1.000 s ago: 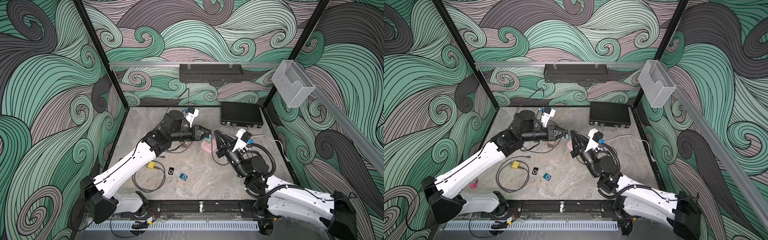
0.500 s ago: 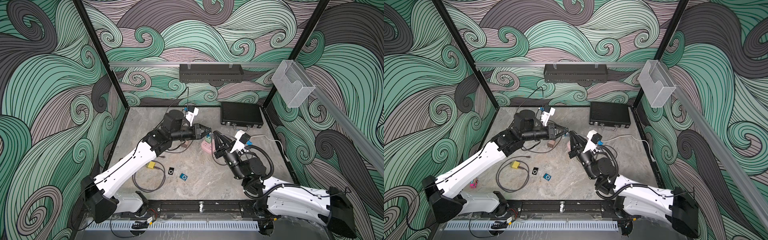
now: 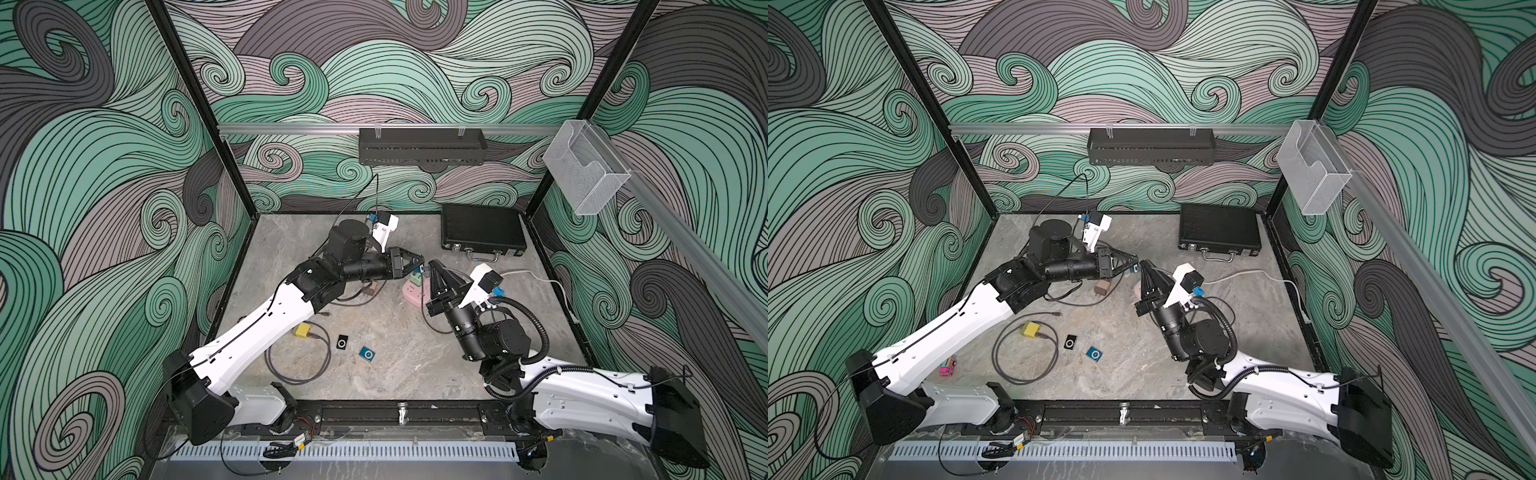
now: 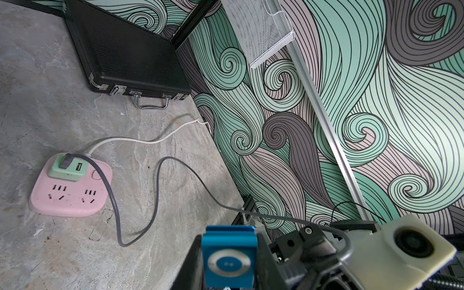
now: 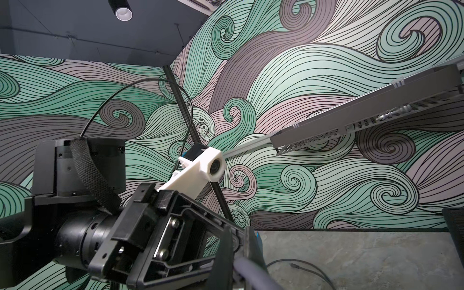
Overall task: Charge mp3
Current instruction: Insert the charging cable into the MP3 player.
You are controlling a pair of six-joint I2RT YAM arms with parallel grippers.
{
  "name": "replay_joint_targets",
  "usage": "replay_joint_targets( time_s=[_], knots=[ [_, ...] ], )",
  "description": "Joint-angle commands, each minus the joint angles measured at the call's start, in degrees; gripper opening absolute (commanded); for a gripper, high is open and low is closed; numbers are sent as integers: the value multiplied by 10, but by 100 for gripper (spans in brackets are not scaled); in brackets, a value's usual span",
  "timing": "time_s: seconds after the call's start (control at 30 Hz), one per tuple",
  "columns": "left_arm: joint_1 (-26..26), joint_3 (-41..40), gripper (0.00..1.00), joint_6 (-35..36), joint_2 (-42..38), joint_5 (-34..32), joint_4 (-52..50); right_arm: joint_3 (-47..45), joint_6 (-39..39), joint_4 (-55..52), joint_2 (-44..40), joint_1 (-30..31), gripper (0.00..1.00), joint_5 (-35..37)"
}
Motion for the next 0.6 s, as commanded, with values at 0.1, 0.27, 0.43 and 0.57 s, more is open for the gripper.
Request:
replay_joint_targets(
  time_s=[0.1, 0.27, 0.43, 0.57],
  knots=[
    [-3, 12, 18, 0, 1, -6, 20, -2, -21, 21, -2, 3, 0, 19],
    [-3, 19, 18, -1, 7, 0, 22, -2, -20, 21, 8, 3, 0, 25],
    [-4, 18, 18, -1, 11, -1, 21, 2, -24, 23, 18, 3, 0, 23],
    [-5, 20, 18, -1, 12, 0, 22, 1, -23, 22, 23, 3, 0, 26]
  ],
)
